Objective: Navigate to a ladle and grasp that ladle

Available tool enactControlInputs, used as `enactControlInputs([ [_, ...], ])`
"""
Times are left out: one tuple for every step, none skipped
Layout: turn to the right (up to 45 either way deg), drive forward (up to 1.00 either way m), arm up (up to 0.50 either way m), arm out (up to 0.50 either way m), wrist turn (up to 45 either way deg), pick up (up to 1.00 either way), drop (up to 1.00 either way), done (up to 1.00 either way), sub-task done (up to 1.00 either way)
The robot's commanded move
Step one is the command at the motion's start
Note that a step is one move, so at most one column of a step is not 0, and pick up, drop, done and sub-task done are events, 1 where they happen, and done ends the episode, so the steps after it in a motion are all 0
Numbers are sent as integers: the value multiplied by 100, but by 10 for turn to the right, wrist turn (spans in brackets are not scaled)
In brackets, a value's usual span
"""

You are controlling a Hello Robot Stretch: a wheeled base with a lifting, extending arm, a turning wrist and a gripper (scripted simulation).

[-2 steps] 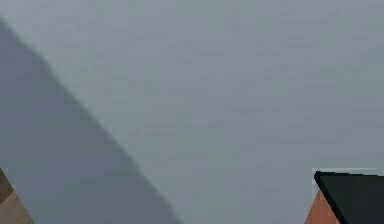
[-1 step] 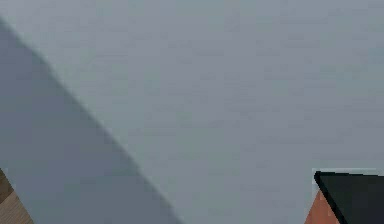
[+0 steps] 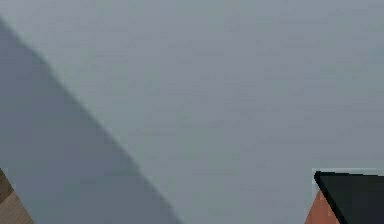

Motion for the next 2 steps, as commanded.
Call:
enactControlInputs([
  [0,0,0,0,0,100,0,0,0],
  [0,0,10,0,0,0,0,0,0],
])
